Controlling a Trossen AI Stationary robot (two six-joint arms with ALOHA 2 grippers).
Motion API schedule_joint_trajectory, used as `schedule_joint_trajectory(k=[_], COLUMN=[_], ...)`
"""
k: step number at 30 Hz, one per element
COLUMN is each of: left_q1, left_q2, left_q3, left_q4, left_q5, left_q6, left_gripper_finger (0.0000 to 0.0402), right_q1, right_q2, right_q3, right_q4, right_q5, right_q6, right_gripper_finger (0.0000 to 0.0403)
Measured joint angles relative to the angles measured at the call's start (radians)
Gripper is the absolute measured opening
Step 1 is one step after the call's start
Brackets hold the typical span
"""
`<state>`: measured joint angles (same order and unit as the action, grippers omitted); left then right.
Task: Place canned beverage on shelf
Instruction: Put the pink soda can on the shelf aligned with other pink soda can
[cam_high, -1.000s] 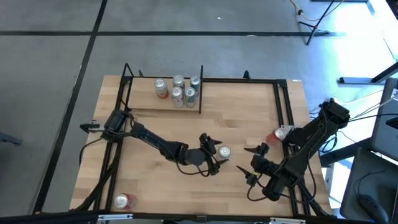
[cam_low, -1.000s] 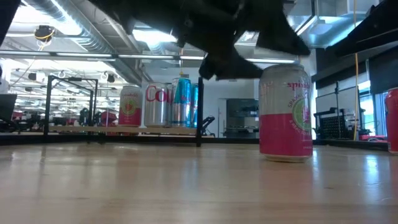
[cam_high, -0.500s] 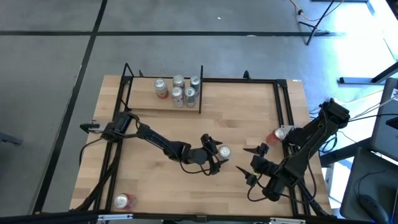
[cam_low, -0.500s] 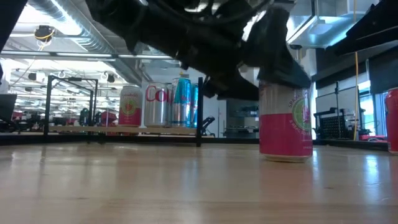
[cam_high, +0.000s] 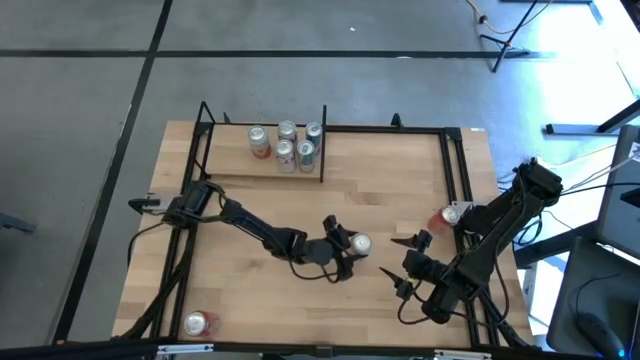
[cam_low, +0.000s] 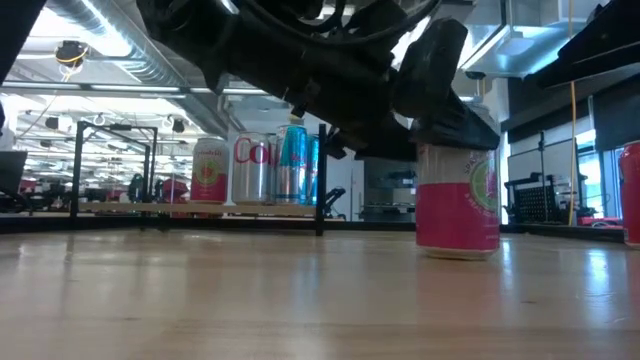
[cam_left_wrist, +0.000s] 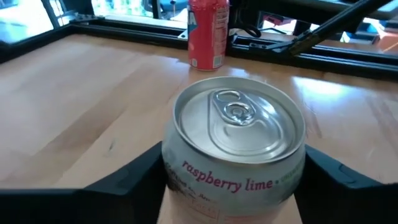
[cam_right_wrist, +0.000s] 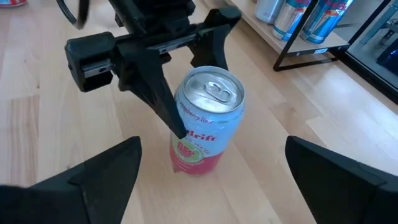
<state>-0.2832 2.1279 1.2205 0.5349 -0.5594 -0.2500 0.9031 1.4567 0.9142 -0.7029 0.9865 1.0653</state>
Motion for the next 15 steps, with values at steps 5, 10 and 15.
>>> schedule_joint_trajectory(k=[5,10,15], left_q1=[-0.033,-0.097,-0.171], left_q2=[-0.065,-0.212,-0.397], left_q3=[-0.002,-0.001,-0.001], left_q4=[-0.097,-0.306,-0.58], left_q5=[-0.045,-0.216,-0.392], left_q6=[0.053,0.074,0.04], left_gripper_finger=[0.0235,0.0235,0.0235], right_q1=[0.0,0.0,0.0], right_q2=[0.0,0.0,0.0], right_q3=[0.0,0.0,0.0], right_q4=[0.0,-0.004,-0.005], right_q5=[-0.01,-0.021,-0.021], right_q6=[0.0,0.0,-0.026], right_gripper_finger=[0.0383,0.0383,0.0383])
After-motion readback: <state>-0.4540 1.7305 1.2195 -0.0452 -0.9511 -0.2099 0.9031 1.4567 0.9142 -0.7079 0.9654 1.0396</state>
